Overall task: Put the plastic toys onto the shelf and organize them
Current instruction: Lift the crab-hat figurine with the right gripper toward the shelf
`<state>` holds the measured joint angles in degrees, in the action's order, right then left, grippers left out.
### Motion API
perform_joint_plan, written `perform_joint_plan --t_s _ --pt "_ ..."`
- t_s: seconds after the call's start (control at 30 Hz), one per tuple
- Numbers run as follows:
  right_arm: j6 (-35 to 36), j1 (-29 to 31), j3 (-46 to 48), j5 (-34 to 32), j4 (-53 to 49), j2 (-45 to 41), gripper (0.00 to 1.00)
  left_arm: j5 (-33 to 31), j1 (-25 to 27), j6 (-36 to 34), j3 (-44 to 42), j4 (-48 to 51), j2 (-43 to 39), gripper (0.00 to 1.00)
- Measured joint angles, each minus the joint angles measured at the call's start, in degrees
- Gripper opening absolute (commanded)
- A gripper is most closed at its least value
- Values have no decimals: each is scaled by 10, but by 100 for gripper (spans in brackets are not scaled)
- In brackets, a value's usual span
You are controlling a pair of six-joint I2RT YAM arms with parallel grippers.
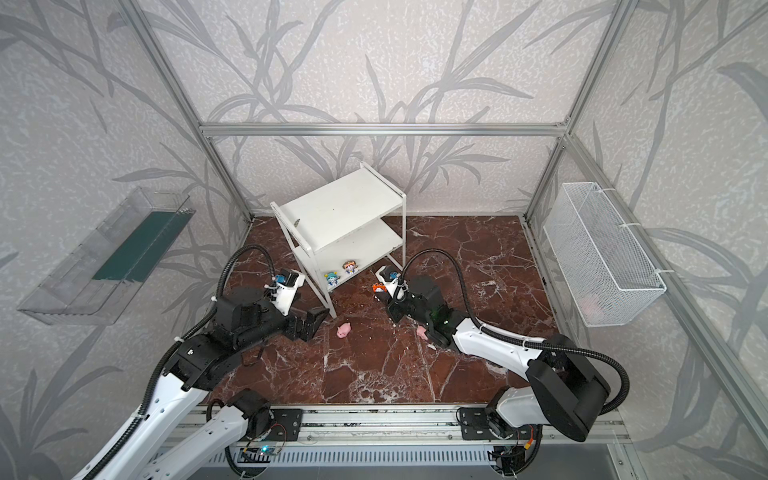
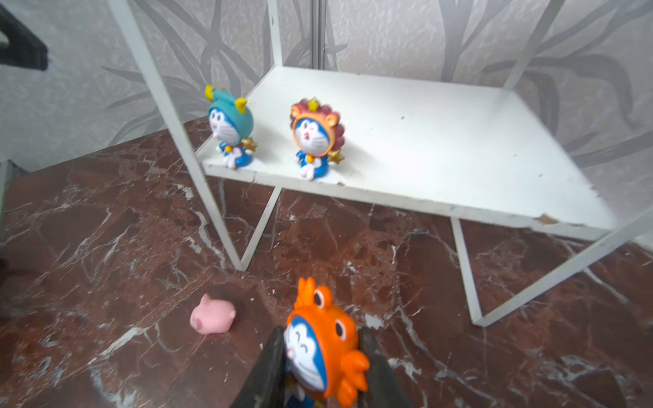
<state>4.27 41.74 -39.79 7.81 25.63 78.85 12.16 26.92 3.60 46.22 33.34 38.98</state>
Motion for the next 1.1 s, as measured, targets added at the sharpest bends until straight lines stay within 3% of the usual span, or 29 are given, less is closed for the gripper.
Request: perform_joint_plan --t_s 0.27,0.47,1.1 --pt "30 -71 -4 100 188 98 6 0 0 0 0 0 -1 99" --pt "31 -82 -52 155 239 172 7 0 0 0 0 0 -4 99" --pt "80 -84 -165 175 186 225 7 -1 0 0 0 0 -10 99"
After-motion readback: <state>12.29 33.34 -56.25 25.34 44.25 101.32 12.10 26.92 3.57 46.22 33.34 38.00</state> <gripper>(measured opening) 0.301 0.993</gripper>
